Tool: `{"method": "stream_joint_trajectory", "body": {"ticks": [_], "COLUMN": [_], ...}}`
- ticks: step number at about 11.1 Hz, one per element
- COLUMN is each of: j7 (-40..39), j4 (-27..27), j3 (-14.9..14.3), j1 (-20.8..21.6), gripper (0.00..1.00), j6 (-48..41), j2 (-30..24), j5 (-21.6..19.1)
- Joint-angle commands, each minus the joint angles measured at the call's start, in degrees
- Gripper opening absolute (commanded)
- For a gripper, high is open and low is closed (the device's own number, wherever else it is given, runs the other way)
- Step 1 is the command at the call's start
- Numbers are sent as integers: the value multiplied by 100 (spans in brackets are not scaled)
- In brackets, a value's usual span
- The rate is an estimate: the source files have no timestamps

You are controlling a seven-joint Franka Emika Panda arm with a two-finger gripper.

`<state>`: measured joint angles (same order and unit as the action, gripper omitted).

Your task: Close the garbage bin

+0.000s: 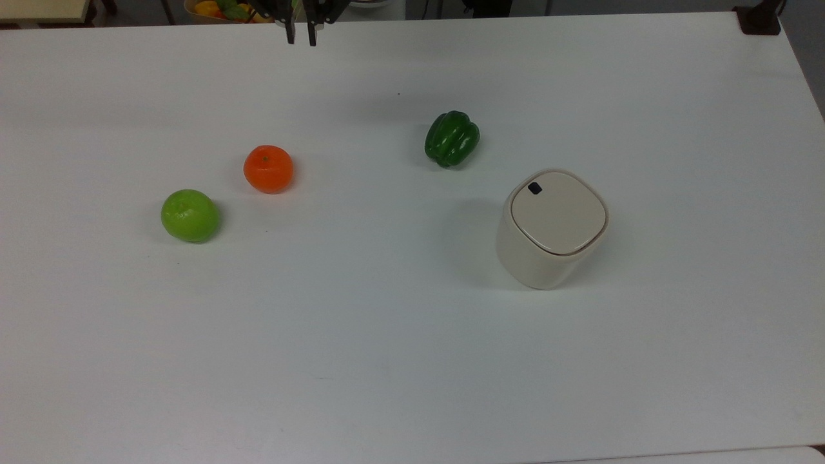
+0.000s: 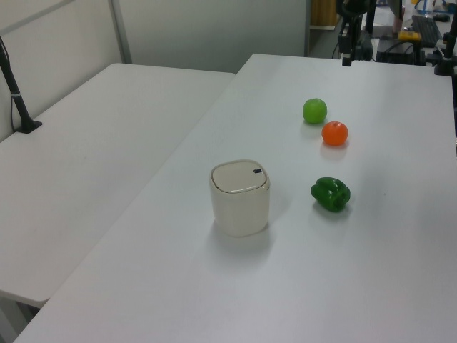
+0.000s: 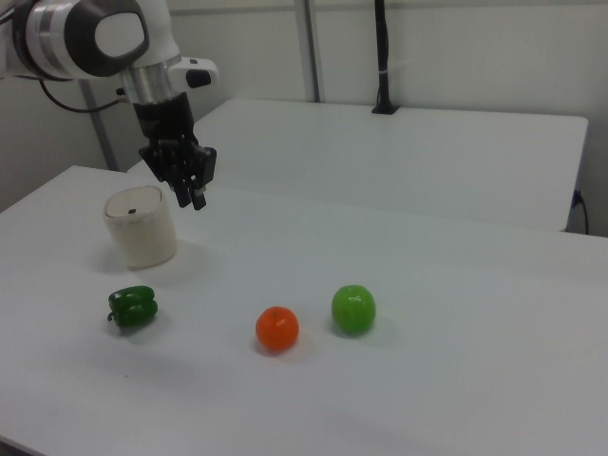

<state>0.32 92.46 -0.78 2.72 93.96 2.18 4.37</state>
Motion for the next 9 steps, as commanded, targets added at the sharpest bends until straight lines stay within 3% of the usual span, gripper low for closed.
{"method": "stream_joint_trajectory", "body": {"ticks": [1,2,9], "j7": [109,109,127], "j4": [193,193,88], "j3": [8,8,8], "j1": [-8,-34,-122], "gripper": [92,100,100], "j6": [25,25,-10], "j2": [-165,-165,-156], "j5": [72,73,2]}}
